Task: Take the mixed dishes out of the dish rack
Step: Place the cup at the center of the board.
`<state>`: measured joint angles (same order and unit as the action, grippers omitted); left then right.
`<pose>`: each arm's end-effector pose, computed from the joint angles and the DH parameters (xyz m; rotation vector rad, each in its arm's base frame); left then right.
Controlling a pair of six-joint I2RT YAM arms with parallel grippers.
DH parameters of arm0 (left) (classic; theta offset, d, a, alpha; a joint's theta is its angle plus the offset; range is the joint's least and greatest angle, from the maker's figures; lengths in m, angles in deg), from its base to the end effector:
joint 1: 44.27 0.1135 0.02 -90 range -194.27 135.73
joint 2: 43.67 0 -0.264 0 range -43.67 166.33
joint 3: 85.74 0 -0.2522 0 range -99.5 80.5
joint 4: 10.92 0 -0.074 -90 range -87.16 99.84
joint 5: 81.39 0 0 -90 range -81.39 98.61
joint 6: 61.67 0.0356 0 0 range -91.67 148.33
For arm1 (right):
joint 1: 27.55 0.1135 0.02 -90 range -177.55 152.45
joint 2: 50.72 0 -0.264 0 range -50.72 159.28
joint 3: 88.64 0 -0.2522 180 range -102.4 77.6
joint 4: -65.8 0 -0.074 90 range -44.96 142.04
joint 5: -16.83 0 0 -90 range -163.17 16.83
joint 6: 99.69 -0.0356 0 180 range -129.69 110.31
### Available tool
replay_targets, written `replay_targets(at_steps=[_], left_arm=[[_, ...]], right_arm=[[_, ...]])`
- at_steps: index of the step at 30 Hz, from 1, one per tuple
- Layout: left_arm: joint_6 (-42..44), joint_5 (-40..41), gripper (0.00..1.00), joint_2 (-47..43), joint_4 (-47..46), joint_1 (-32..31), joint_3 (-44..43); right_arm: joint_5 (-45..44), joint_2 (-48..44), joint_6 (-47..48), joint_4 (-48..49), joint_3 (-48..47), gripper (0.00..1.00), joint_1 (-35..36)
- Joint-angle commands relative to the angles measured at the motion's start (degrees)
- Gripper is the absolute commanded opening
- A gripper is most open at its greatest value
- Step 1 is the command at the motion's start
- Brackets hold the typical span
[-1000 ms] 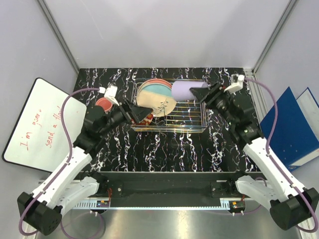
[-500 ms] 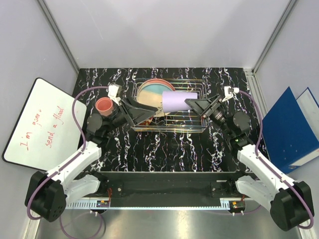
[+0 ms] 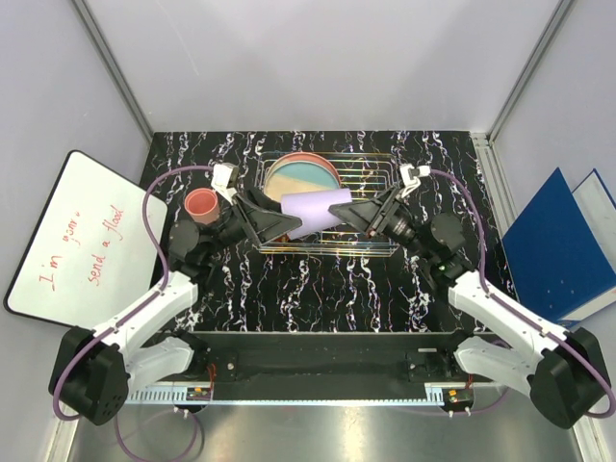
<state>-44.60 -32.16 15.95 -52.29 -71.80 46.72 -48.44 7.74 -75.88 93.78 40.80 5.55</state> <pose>0.1854 -0.1228 0.3379 0.2410 1.4107 -1.8732 0.1859 0.1389 0.3403 -0.0221 1.4668 1.7244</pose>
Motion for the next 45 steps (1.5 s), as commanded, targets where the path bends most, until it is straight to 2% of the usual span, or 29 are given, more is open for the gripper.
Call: replay_targets(at_steps=[1,2,3,6,7,9,10,11,12,13,14,15,16,17,19,21,22,23,24,27,29,31,33,38,45], left_arm=[[0.4,-1.6,0.9,-0.4,-3.8,-0.5,-2.4],[0.6,-1.9,0.81,-0.5,-3.6,-0.5,-2.6],[0.9,-2.2,0.6,-0.6,-3.3,-0.5,-2.9],[3.0,-2.4,0.19,-1.1,-0.2,-0.6,-3.8],[4.0,-2.3,0.0,-1.3,3.5,-0.7,-4.3],[6.7,-2.0,0.0,-2.2,7.0,-0.6,-5.7],[7.5,-1.9,0.0,-2.7,9.6,-0.5,-6.0],[10.1,-1.4,0.0,-3.2,11.7,-0.5,-7.6],[12.4,-0.3,0.0,-4.6,15.3,-0.5,-9.2],[15.2,0.5,0.0,-5.1,25.5,-0.2,-11.4],[21.5,2.9,0.0,-5.7,30.9,-0.1,-16.5],[24.9,4.8,0.0,-6.1,36.7,0.0,-19.8],[28.1,7.1,0.0,-5.7,49.1,0.5,-23.3],[32.9,11.9,0.0,-4.9,54.6,0.8,-30.6],[35.6,16.3,0.0,-0.8,68.8,3.0,-37.9],[38.2,23.3,0.0,2.5,76.5,4.6,-47.8],[38.6,26.7,0.0,6.0,84.5,6.0,-51.2],[40.1,33.9,0.0,8.6,89.0,6.7,-58.8],[40.6,38.5,0.0,11.1,98.6,7.9,-63.1],[42.3,52.7,0.0,20.0,110.5,11.3,-76.2],[42.7,61.2,0.0,26.0,114.5,12.8,-83.4],[41.6,64.9,0.0,29.4,119.1,15.9,-87.2],[40.2,65.0,0.0,32.4,120.8,19.2,-87.8],[38.1,67.7,0.0,36.4,123.2,23.0,-88.7],[37.7,63.1,0.0,43.2,123.5,29.7,-92.2]], right_arm=[[-0.6,1.9,2.1,1.6,-2.4,0.0,2.4],[-0.7,2.0,2.3,1.4,-2.2,0.0,2.7],[-0.7,1.8,2.5,1.3,-2.1,0.0,2.6],[-1.0,1.2,3.5,-0.7,-2.4,0.0,2.6],[-1.2,0.9,3.9,-2.3,-2.6,0.0,2.6],[-1.9,0.0,4.9,-3.8,-2.8,0.02,2.6],[-2.2,-0.4,5.0,-4.7,-2.8,0.15,2.7],[-2.8,-1.3,5.3,-5.2,-2.8,0.33,2.6],[-3.2,-1.8,6.7,-6.4,-3.1,0.56,2.7],[-4.5,-2.5,8.1,-10.5,-3.7,0.94,2.6],[-5.6,-4.1,9.6,-13.4,-5.5,1.0,2.6],[-6.7,-5.0,12.4,-16.7,-6.5,1.0,2.6],[-9.6,-5.7,14.3,-23.1,-7.7,1.0,2.6],[-11.0,-6.9,16.4,-26.4,-10.3,1.0,2.6],[-15.9,-7.7,20.7,-34.8,-12.8,1.0,2.6],[-17.9,-8.4,23.6,-38.9,-15.3,1.0,2.6],[-20.0,-8.5,24.0,-40.2,-15.8,1.0,2.6],[-20.7,-8.4,24.4,-41.3,-16.9,1.0,2.6],[-21.0,-8.4,25.5,-44.0,-17.3,1.0,2.6],[-22.3,-8.3,26.4,-46.6,-18.2,1.0,2.6],[-22.4,-8.7,26.6,-47.2,-17.9,1.0,2.6],[-22.1,-9.1,26.5,-47.6,-16.8,1.0,2.5],[-21.8,-9.6,26.8,-48.1,-16.2,1.0,2.6],[-22.8,-10.6,27.5,-48.7,-14.0,1.0,2.7],[-22.4,-10.3,27.3,-47.7,-12.1,1.0,2.6]])
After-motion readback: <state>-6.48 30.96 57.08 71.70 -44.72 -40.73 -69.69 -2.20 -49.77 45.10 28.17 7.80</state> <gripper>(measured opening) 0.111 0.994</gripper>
